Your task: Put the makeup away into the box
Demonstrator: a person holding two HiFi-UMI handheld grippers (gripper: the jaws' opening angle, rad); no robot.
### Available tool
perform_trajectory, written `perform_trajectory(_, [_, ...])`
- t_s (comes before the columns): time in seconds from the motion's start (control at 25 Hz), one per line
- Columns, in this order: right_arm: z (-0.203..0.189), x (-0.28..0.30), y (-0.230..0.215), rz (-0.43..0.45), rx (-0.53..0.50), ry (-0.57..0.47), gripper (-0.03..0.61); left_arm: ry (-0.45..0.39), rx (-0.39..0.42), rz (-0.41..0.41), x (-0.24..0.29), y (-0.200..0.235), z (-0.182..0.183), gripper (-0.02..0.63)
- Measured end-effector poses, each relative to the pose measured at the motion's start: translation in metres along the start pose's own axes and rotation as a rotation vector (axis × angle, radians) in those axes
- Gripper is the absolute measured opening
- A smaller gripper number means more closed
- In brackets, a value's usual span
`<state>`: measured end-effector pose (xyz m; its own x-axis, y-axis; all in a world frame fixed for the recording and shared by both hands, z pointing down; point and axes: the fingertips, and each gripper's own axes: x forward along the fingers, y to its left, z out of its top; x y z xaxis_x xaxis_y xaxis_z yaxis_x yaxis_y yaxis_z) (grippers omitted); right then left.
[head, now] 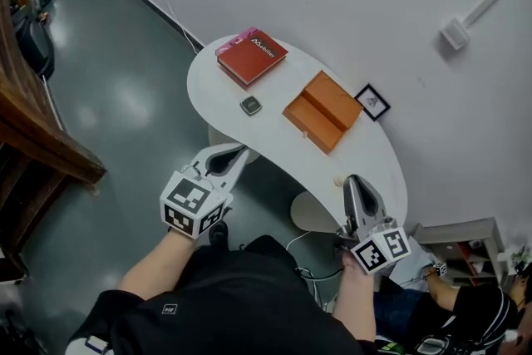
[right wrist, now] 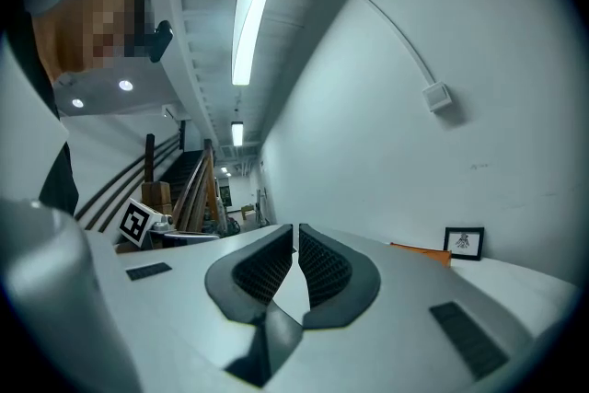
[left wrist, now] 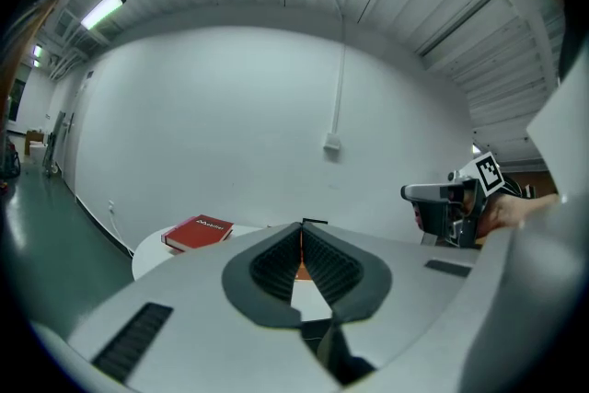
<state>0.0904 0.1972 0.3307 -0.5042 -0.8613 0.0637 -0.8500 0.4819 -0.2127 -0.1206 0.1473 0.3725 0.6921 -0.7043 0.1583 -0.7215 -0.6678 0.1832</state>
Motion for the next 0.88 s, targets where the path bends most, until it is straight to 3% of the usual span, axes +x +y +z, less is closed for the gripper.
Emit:
perform_trajectory(0.16, [-0.001,0.01,-0.013,-0.011,0.011,-0.014,0.04,0.054,-0.036,-0.019,0.018,0.005,-0.021,0.014])
perform_trajectory(0.28, [-0.008,0.009,-0.032,-0.037,0.027,-0.005,0.04,0.084,-0.018,-0.047,0.034,0.0,-0.022,0.014])
perform_trajectory(0.48, [-0.017,0.004,-0.084,-0.093,0.088,-0.013,0.04,0.114,0.027,-0.07,0.078,-0.005,-0.011,0.014])
perform_trajectory(0.88, [-0.033,0.013,-0.181,-0.101,0.157,0.041,0.041,0.19,0.049,-0.137,0.191,-0.033,-0.014,0.014])
